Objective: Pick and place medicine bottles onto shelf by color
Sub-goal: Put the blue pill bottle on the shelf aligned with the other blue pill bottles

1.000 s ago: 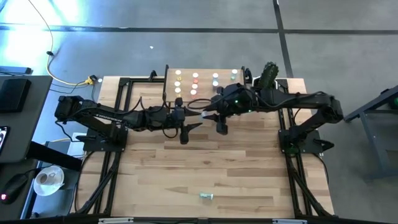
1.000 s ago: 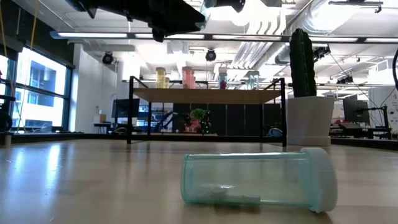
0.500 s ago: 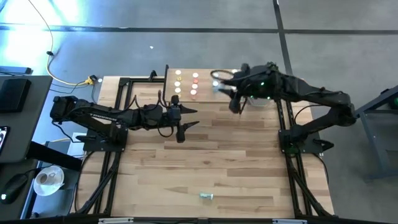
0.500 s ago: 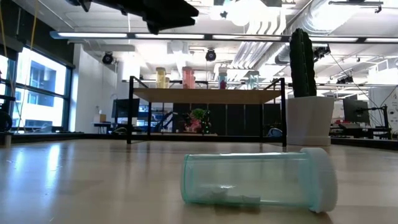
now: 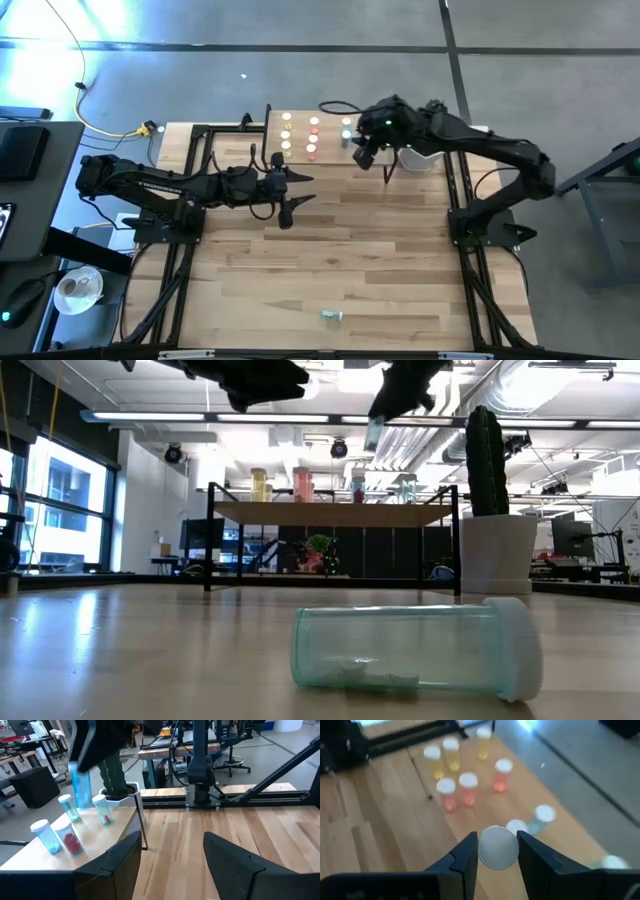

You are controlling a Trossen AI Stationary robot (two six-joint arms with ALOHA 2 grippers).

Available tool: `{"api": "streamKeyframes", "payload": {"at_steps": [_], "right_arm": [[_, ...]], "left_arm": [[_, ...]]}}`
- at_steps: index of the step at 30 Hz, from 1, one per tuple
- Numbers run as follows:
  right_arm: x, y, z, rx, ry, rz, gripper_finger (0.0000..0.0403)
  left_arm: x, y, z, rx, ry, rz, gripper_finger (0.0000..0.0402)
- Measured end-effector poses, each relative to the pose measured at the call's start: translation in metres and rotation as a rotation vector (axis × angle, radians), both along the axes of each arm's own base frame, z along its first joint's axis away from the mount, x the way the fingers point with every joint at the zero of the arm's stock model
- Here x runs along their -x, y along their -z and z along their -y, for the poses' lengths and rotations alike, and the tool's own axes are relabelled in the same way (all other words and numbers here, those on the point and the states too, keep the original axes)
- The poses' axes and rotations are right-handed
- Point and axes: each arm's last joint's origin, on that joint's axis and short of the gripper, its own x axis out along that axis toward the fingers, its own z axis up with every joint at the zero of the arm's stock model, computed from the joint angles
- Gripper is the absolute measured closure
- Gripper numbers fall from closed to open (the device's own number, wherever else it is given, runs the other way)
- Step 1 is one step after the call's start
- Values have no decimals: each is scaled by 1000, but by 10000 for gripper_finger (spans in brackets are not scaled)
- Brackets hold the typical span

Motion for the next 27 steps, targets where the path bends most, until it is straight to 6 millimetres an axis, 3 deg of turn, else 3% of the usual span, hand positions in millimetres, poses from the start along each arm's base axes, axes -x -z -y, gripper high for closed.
{"api": "streamKeyframes", "payload": {"at_steps": [11,27], "right_arm": [[-33,41,10,-79,-27,-118,295],[-42,64,27,-127,17,-188,295]], "left_arm": [[0,1,0,3,0,-14,198],[0,3,0,5,0,-29,197]]}}
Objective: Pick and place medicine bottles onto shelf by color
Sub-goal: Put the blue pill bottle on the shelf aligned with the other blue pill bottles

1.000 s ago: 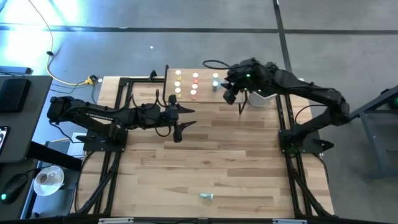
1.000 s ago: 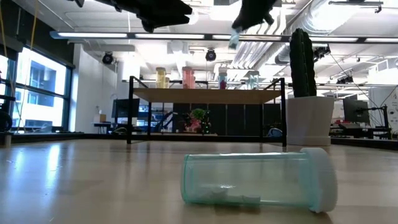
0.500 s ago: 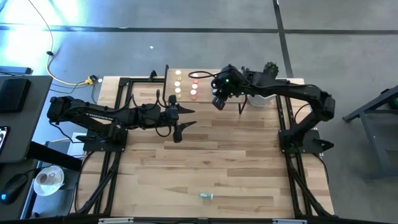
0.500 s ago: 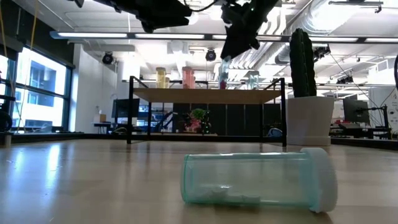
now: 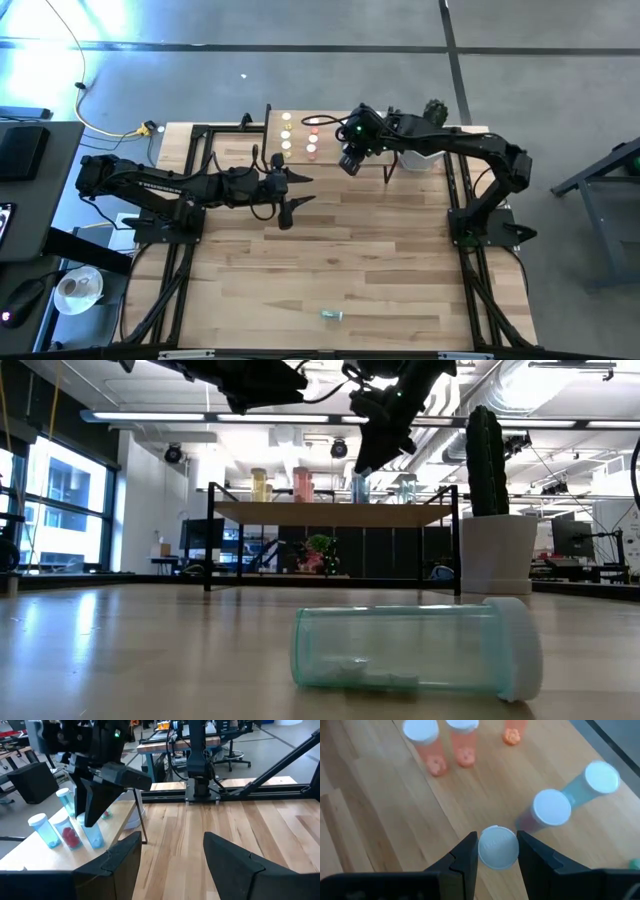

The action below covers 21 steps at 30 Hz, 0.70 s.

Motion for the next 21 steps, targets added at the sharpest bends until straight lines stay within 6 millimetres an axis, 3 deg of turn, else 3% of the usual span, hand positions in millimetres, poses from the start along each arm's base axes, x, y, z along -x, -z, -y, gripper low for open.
{"api": "streamKeyframes", "payload": {"at_steps": [16,21], "right_arm": [[-1,0,0,-11,3,14,295],[-1,0,0,-13,5,15,278]], "left_arm": [[0,1,0,23,-2,2,197],[0,1,0,23,-2,2,199]]}}
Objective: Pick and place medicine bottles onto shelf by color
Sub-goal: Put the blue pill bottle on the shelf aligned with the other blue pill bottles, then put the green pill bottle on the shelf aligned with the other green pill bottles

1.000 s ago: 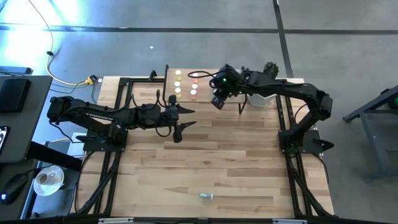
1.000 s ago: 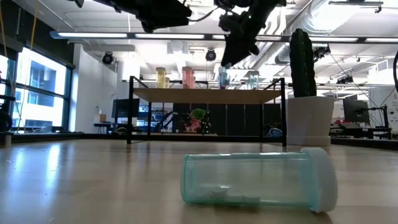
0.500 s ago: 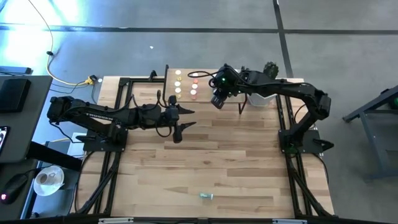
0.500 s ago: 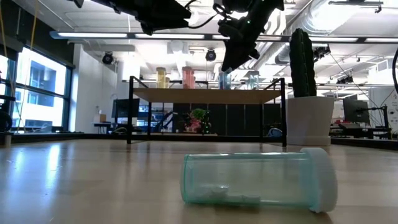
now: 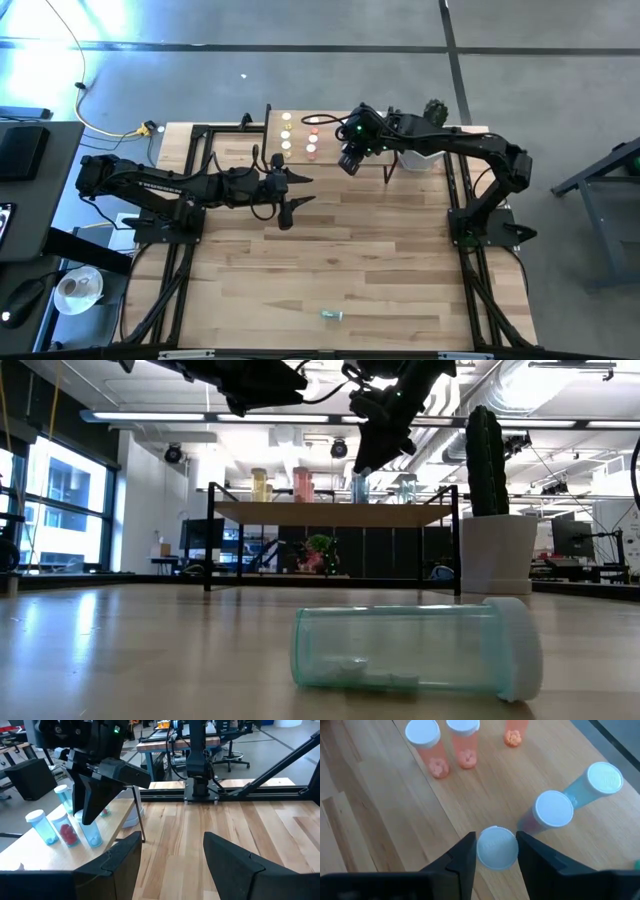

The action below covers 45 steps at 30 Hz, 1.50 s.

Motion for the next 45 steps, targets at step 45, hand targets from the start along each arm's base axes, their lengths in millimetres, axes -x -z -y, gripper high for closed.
{"api": "streamKeyframes", "payload": {"at_steps": [45], "right_arm": [[-9,-54,-104,20,-185,-18,249]], "left_arm": [[-10,29,84,186,236,-110,198]]}}
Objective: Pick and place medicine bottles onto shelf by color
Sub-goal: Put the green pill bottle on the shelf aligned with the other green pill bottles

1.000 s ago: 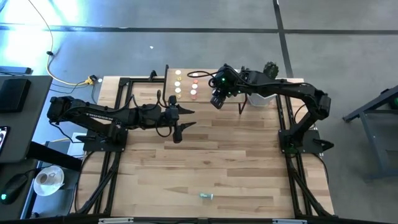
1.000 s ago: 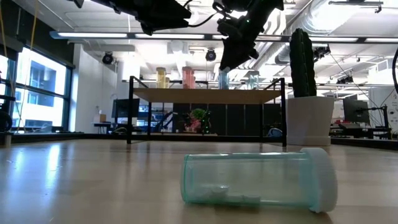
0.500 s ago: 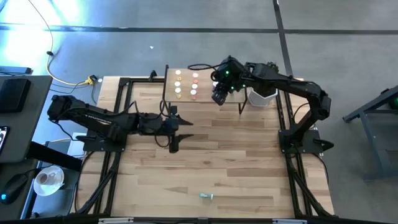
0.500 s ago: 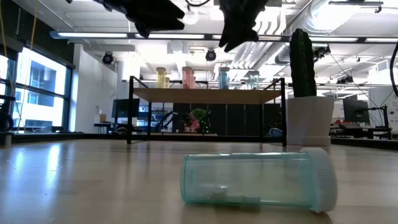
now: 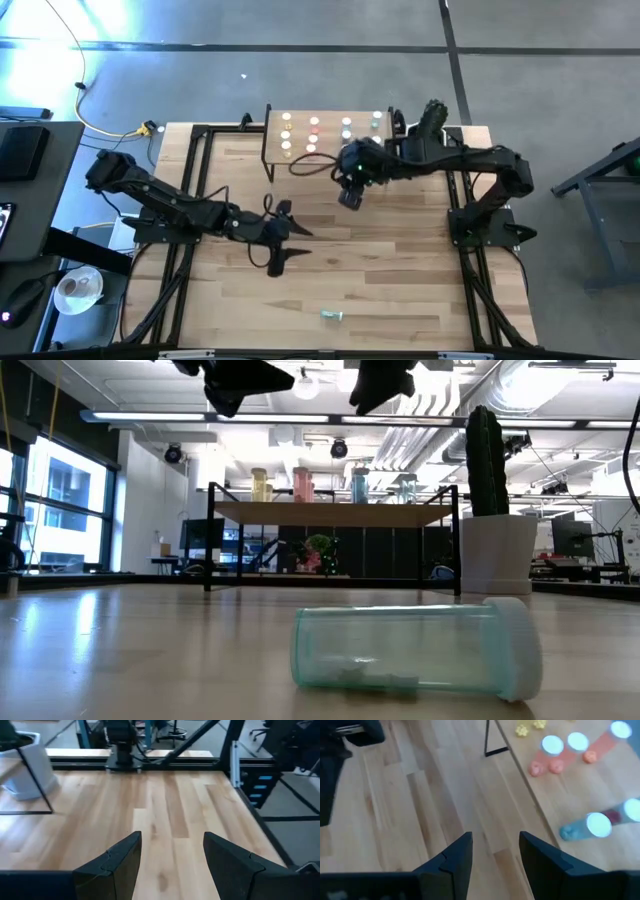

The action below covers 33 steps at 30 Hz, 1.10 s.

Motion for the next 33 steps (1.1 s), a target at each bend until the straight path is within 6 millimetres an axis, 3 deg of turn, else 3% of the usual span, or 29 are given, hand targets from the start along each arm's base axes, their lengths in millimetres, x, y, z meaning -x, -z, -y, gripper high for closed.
{"api": "streamKeyframes", "payload": {"at_steps": [8,14,33], "right_arm": [[2,0,-35,105,93,10,249],[5,1,-44,137,172,15,249],[8,2,-42,142,250,19,249]], "left_arm": [[-19,-6,29,-3,65,-112,198],[-36,-3,55,-24,110,-147,198],[-65,76,95,15,166,-266,198]]}}
